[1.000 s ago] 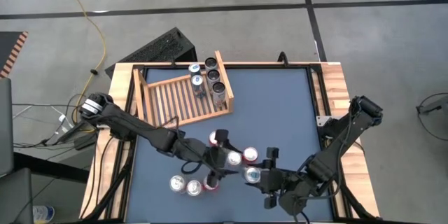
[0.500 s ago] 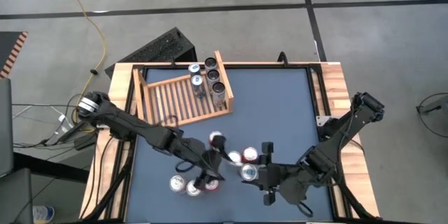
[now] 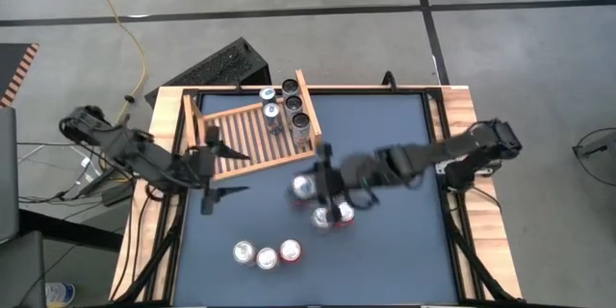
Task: Place canned beverage on shelf
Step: Put the blue soda can on the shelf aligned with the other blue soda cans
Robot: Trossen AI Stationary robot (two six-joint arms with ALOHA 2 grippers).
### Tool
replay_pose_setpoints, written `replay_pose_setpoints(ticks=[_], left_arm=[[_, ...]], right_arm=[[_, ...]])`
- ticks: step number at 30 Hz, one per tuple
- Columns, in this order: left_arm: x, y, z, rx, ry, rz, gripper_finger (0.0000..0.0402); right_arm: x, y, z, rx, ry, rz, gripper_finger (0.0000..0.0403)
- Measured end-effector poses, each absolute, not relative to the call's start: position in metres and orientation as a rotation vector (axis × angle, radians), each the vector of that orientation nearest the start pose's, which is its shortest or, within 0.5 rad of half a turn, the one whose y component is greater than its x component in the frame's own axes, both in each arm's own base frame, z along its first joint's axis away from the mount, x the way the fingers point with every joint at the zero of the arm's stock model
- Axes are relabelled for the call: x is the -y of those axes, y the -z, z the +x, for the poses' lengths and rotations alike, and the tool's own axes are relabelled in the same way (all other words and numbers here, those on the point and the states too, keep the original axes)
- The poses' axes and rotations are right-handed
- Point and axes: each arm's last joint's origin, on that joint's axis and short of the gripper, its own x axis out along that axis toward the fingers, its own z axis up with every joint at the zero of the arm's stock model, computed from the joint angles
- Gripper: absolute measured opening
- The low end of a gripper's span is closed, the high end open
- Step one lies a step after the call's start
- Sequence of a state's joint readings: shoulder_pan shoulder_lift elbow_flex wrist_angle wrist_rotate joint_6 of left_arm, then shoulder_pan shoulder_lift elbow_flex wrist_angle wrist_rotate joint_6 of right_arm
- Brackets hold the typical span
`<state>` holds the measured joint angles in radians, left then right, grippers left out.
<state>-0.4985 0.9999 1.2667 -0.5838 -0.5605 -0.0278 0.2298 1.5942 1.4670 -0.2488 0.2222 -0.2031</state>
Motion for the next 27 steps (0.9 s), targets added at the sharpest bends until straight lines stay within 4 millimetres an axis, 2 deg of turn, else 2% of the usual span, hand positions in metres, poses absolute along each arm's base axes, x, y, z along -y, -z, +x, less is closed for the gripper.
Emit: replay_pose_setpoints(ticks=[3, 6, 11, 15, 21, 27], left_arm=[[0.069, -0.420, 0.161, -0.284, -0.098, 0.142, 0.0302], [0.066, -0.418, 0.156, -0.308, -0.122, 0.162, 0.0302], [0.065, -0.411, 0.157, -0.372, -0.162, 0.224, 0.0302], [0.068, -0.399, 0.163, -0.413, -0.161, 0.272, 0.0302], [0.066, -0.365, 0.176, -0.460, -0.172, 0.303, 0.0302], [0.055, -0.350, 0.189, -0.455, -0.155, 0.253, 0.0302]], right_arm=[[-0.034, -0.355, 0.373, -0.356, -0.026, -0.241, 0.0185], [0.002, -0.341, 0.383, -0.413, -0.012, -0.206, 0.0185], [0.039, -0.325, 0.391, -0.451, -0.036, -0.157, 0.0185], [0.053, -0.298, 0.403, -0.522, -0.074, -0.128, 0.0185], [0.059, -0.265, 0.418, -0.599, -0.083, -0.143, 0.0185], [0.062, -0.251, 0.423, -0.616, -0.136, -0.110, 0.0185]])
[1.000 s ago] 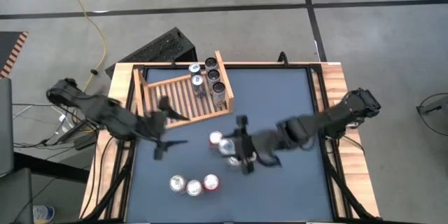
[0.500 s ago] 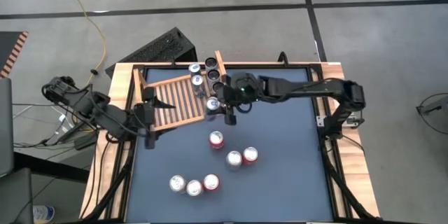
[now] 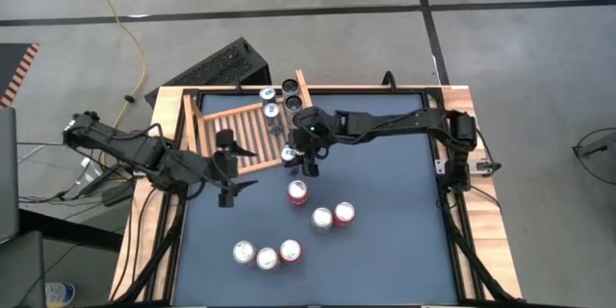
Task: Place canned beverage on shelf
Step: Put the blue soda can on the shelf aligned with the other blue soda cans
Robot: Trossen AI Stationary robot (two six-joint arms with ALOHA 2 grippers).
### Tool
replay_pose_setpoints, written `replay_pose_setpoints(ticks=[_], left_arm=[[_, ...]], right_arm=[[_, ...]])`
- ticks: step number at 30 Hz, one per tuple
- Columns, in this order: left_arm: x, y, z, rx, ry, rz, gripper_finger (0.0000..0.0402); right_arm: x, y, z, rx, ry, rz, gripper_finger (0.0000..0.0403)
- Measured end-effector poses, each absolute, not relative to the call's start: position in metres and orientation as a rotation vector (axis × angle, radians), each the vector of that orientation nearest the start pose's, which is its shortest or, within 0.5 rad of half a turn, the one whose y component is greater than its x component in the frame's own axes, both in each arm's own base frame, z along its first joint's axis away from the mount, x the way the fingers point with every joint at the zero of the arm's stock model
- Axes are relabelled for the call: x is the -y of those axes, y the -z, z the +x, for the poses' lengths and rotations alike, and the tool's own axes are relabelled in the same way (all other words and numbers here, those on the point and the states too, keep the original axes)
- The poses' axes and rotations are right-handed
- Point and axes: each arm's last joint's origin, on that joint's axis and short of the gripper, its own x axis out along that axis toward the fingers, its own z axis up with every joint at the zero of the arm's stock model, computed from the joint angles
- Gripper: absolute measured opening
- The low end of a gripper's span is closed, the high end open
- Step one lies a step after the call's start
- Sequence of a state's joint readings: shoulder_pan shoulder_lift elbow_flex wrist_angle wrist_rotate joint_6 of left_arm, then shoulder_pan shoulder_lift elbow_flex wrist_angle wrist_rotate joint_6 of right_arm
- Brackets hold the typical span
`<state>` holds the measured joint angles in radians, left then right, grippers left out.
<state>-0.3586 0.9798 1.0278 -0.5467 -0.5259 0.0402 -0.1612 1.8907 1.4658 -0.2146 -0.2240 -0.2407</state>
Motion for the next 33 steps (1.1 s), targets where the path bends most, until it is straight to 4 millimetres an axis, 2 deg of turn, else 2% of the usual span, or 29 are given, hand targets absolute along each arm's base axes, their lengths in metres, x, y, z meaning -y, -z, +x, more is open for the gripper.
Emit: replay_pose_setpoints(ticks=[11, 19, 33], left_arm=[[0.041, -0.351, 0.194, -0.457, -0.164, 0.215, 0.0302], [0.034, -0.351, 0.195, -0.461, -0.170, 0.202, 0.0302], [0.033, -0.351, 0.196, -0.463, -0.172, 0.200, 0.0302]], right_arm=[[0.065, -0.226, 0.437, -0.611, -0.170, -0.107, 0.0186], [0.065, -0.226, 0.438, -0.603, -0.171, -0.106, 0.0208], [0.062, -0.226, 0.439, -0.597, -0.162, -0.137, 0.0210]])
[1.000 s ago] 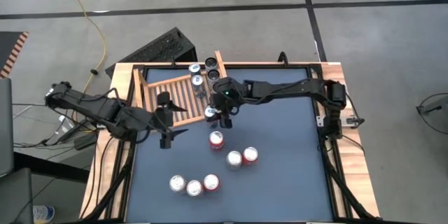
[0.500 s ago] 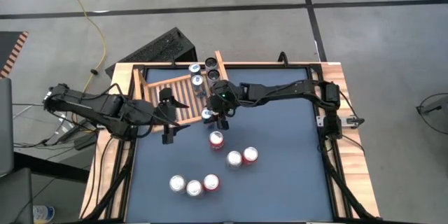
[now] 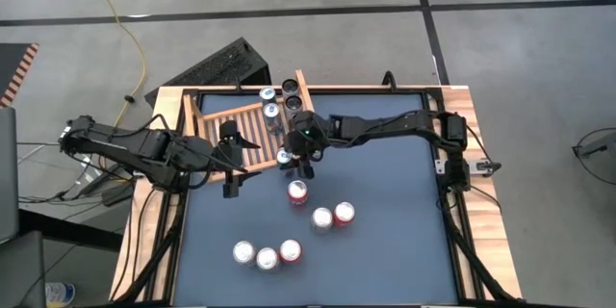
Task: Place canned beverage on shelf
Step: Put the blue soda can on the shelf aligned with the other blue soda cans
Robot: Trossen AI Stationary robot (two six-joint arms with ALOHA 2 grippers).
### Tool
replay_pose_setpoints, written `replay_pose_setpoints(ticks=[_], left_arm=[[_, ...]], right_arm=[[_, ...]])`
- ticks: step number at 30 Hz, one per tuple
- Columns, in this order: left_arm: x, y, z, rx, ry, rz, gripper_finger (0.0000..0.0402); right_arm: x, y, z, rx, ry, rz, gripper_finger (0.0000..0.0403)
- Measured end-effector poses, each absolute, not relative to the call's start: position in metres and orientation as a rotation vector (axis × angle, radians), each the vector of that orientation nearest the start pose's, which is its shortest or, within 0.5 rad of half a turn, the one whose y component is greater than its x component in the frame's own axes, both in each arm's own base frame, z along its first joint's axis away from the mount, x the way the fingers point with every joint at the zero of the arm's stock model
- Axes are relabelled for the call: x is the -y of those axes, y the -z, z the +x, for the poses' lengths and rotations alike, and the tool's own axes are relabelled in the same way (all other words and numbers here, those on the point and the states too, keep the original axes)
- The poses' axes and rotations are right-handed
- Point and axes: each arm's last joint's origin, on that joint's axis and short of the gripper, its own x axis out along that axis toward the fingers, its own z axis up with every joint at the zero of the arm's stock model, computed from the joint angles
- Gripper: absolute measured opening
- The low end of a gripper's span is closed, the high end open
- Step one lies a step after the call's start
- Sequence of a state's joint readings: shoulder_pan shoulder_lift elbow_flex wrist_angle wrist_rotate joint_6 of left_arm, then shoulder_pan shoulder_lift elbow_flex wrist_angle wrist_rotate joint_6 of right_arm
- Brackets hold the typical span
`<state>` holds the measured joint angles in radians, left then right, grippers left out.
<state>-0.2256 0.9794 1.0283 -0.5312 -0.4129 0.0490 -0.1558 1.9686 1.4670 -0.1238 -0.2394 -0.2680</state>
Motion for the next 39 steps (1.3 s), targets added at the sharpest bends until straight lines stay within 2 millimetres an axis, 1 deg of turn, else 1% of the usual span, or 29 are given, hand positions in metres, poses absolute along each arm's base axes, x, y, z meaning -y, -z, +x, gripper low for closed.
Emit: replay_pose_setpoints(ticks=[4, 6, 12, 14, 25, 29, 36, 39], left_arm=[[0.033, -0.351, 0.196, -0.463, -0.172, 0.200, 0.0302], [0.033, -0.351, 0.196, -0.464, -0.172, 0.200, 0.0302], [0.033, -0.351, 0.196, -0.464, -0.174, 0.200, 0.0302], [0.033, -0.351, 0.196, -0.463, -0.174, 0.200, 0.0302], [0.033, -0.351, 0.196, -0.457, -0.174, 0.197, 0.0302], [0.033, -0.351, 0.196, -0.456, -0.174, 0.196, 0.0302], [0.033, -0.351, 0.197, -0.459, -0.177, 0.182, 0.0302], [0.033, -0.351, 0.197, -0.458, -0.179, 0.180, 0.0302]], right_arm=[[0.062, -0.225, 0.439, -0.596, -0.163, -0.148, 0.0210], [0.061, -0.220, 0.443, -0.591, -0.167, -0.154, 0.0210], [0.056, -0.214, 0.449, -0.571, -0.169, -0.178, 0.0210], [0.054, -0.209, 0.447, -0.602, -0.187, -0.152, 0.0211], [0.052, -0.207, 0.448, -0.610, -0.183, -0.134, 0.0215], [0.050, -0.207, 0.448, -0.613, -0.192, -0.142, 0.0228], [0.045, -0.208, 0.449, -0.609, -0.206, -0.146, 0.0268], [0.041, -0.215, 0.451, -0.608, -0.216, -0.150, 0.0280]])
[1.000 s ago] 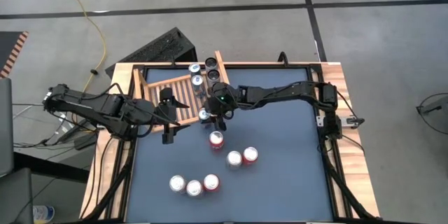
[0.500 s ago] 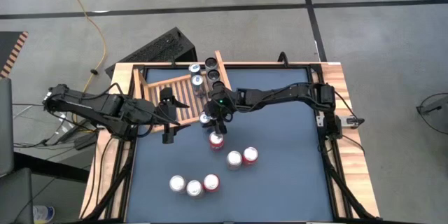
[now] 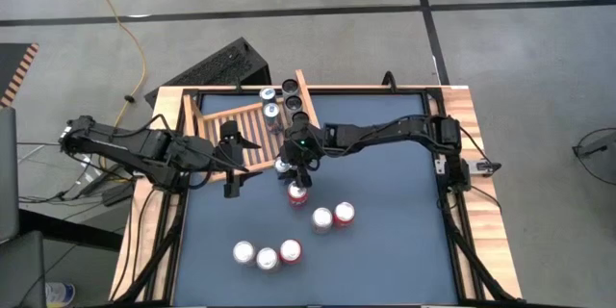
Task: Place canned beverage on shelf
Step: Put the blue soda can on the shelf aligned with the other blue soda cans
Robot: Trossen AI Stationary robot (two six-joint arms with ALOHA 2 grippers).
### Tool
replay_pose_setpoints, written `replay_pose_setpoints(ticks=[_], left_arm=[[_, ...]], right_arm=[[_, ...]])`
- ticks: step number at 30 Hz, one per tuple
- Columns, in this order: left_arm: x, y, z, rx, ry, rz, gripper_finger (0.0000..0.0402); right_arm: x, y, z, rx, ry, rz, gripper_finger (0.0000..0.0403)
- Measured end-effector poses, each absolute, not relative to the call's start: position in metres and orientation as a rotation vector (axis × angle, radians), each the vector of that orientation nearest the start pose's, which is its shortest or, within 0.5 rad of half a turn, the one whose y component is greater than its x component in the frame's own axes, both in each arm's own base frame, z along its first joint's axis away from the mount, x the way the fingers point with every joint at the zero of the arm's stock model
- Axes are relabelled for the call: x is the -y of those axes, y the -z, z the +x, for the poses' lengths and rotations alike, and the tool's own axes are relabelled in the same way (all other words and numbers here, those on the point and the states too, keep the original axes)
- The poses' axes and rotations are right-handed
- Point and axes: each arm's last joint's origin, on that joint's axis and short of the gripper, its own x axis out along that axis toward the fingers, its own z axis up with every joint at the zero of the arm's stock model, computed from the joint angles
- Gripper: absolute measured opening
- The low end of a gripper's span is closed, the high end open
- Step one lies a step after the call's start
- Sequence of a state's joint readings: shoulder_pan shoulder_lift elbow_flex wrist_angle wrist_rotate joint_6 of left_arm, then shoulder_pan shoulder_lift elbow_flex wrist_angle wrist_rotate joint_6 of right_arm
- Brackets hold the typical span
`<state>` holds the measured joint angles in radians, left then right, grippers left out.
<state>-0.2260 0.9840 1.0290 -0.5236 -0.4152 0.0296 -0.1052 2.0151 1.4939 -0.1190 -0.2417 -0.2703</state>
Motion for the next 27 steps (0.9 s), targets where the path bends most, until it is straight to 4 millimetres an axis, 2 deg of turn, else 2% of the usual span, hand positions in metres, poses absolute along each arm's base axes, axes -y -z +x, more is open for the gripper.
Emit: replay_pose_setpoints(ticks=[4, 7, 11, 15, 19, 21, 24, 27], left_arm=[[0.033, -0.351, 0.197, -0.454, -0.182, 0.167, 0.0302], [0.033, -0.351, 0.197, -0.453, -0.184, 0.150, 0.0302], [0.034, -0.351, 0.197, -0.454, -0.178, 0.145, 0.0302], [0.034, -0.351, 0.197, -0.455, -0.179, 0.140, 0.0302], [0.034, -0.349, 0.198, -0.446, -0.182, 0.123, 0.0302], [0.034, -0.339, 0.201, -0.429, -0.180, 0.119, 0.0302], [0.031, -0.317, 0.207, -0.448, -0.120, 0.112, 0.0302], [0.018, -0.304, 0.215, -0.459, -0.109, 0.091, 0.0302]], right_arm=[[0.035, -0.233, 0.456, -0.606, -0.234, -0.180, 0.0287], [0.035, -0.254, 0.457, -0.646, -0.251, -0.206, 0.0287], [0.041, -0.295, 0.451, -0.731, -0.257, -0.209, 0.0287], [0.041, -0.342, 0.434, -0.834, -0.261, -0.208, 0.0288], [0.036, -0.392, 0.397, -0.971, -0.262, -0.218, 0.0288], [0.035, -0.412, 0.374, -0.999, -0.223, -0.211, 0.0288], [0.032, -0.438, 0.327, -1.005, -0.135, -0.178, 0.0288], [0.027, -0.472, 0.278, -0.912, -0.038, -0.097, 0.0287]])
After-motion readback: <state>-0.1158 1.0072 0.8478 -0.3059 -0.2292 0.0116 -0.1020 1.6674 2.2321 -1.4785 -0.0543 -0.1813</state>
